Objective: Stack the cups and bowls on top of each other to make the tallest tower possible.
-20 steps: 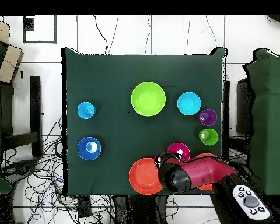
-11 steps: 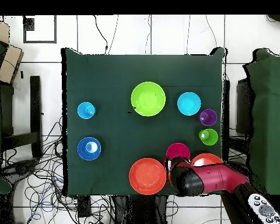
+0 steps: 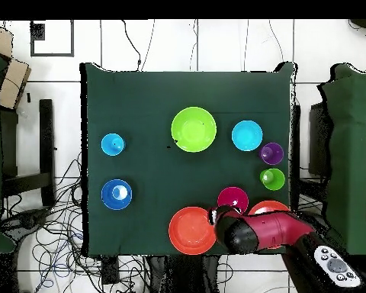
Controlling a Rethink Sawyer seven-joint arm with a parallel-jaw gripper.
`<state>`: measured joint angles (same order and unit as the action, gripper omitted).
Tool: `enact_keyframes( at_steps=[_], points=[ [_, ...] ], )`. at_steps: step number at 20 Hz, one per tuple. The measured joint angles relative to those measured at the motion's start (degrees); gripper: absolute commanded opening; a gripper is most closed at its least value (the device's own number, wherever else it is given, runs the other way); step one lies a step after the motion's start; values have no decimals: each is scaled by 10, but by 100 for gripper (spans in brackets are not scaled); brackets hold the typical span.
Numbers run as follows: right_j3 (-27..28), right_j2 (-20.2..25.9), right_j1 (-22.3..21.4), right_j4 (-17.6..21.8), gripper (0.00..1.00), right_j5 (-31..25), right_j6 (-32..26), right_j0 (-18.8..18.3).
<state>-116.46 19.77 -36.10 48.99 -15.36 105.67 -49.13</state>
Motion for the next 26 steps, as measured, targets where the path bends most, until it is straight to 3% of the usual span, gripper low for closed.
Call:
enact_keyframes(
  at_steps=[7, 26],
  points=[
    [5, -11, 21, 14, 100, 4, 0, 23],
    [22, -18, 50, 26, 100, 14, 0, 12]
  ],
)
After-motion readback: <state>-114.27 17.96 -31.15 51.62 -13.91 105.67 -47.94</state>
